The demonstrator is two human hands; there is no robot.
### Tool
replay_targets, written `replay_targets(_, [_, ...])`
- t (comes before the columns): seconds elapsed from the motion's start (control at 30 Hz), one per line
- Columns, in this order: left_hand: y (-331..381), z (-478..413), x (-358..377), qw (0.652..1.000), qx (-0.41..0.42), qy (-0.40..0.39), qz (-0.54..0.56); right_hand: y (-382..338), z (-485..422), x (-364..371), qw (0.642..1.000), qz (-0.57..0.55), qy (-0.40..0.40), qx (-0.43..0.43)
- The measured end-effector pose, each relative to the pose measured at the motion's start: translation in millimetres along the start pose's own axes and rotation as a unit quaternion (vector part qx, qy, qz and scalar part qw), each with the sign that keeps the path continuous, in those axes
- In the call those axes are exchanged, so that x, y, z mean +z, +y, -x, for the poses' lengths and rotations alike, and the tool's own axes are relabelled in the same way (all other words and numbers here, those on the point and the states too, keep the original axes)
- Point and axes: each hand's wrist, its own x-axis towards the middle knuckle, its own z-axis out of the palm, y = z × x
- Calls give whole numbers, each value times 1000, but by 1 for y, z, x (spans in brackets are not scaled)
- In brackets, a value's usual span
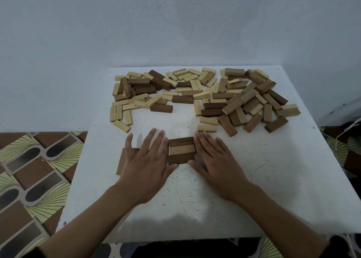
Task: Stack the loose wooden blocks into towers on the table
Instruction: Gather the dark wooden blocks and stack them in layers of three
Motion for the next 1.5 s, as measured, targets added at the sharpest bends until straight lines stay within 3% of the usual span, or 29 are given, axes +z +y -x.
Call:
replay_targets(0.3, [17,-1,12,999,-33,27,1,-5,-3,13,999,28,35,17])
replay_targets(0.57, [10,0,11,999,-21,4,-37,-10,-4,17,996,51,57,35])
replay_targets(1.13, [4,-4,6,999,-19,-19,-17,-8,-3,11,999,33,20,15])
replay_targets(1.27, [-6,-5,1,1000,-13,-13,19,-3,-2,-4,999,-34,-6,14])
replay_targets(1.4, [-23,-10,-5,991,-22,-18,131,0,-6,-33,994,-98,41,19])
replay_targets(1.5, [-32,-16,-15,979,-1,-22,201,2,-16,-48,993,-115,2,0])
